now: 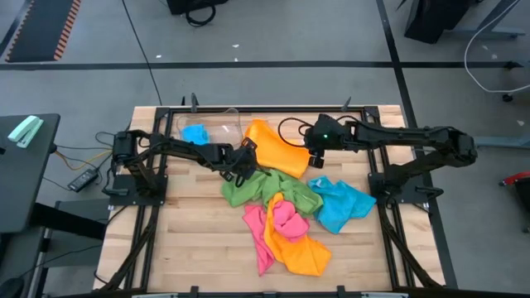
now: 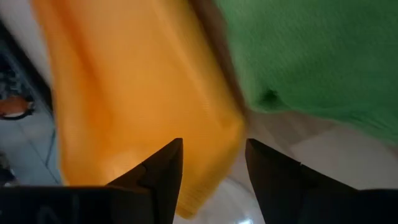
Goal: Fold microfiber towels
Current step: Fold the top orange microfiber towel
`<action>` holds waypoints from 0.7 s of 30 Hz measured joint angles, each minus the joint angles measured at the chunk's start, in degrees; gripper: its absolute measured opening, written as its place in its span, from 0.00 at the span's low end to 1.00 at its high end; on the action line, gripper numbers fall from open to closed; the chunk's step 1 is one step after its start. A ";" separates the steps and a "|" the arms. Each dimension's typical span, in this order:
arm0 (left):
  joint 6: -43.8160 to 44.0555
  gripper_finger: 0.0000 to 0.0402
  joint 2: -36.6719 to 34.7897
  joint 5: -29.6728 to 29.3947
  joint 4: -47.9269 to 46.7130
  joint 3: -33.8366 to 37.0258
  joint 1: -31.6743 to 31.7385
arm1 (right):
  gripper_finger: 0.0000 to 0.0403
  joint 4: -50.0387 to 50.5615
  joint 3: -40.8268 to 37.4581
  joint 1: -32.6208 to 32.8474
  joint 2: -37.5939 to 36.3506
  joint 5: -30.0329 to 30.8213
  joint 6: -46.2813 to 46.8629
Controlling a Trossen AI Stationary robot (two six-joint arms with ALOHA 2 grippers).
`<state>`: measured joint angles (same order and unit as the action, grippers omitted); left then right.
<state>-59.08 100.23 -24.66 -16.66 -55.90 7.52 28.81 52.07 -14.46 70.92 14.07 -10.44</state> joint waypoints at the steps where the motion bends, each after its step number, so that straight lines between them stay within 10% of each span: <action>1: -0.51 0.46 0.07 -0.56 -0.47 0.08 -0.22 | 0.42 -0.14 0.00 0.56 0.09 -0.34 0.26; 21: -16.43 0.35 4.82 -8.98 1.15 0.05 0.97 | 0.42 -2.87 0.00 9.94 1.85 -0.88 3.02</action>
<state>-75.51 105.04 -33.64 -15.51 -55.85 8.50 25.94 52.07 -4.51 72.77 13.19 -7.42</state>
